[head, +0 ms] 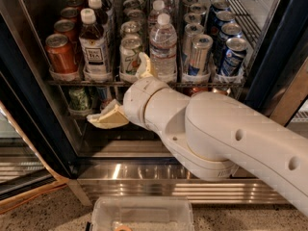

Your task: Pick 7up can from top shelf of fridge

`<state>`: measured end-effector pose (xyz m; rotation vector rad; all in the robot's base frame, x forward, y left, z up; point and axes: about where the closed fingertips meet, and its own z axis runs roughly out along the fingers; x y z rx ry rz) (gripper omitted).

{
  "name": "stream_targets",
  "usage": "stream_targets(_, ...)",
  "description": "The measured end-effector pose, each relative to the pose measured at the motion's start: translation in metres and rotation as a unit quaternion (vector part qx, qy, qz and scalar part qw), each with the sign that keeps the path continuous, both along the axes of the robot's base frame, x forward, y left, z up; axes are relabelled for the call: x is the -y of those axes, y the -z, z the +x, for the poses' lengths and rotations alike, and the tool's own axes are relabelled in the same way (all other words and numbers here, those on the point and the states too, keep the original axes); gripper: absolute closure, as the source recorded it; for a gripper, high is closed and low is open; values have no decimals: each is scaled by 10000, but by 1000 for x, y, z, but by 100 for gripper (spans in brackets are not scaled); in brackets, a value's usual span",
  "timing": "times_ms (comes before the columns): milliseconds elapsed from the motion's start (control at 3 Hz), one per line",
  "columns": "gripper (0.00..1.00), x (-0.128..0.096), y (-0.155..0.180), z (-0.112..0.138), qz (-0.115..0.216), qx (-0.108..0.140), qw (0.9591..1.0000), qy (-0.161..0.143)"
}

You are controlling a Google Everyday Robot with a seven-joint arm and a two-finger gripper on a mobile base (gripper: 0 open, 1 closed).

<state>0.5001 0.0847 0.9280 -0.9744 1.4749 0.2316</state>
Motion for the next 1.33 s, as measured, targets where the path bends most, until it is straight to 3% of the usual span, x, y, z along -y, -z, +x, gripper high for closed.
stream_targets(333, 19, 2, -5, 13, 41, 220, 9989, 421)
stream_targets(667, 42, -6, -4, 16, 220, 445, 9966, 652)
stream_targets(1333, 42, -18, 16, 28, 472, 795, 9878, 1257)
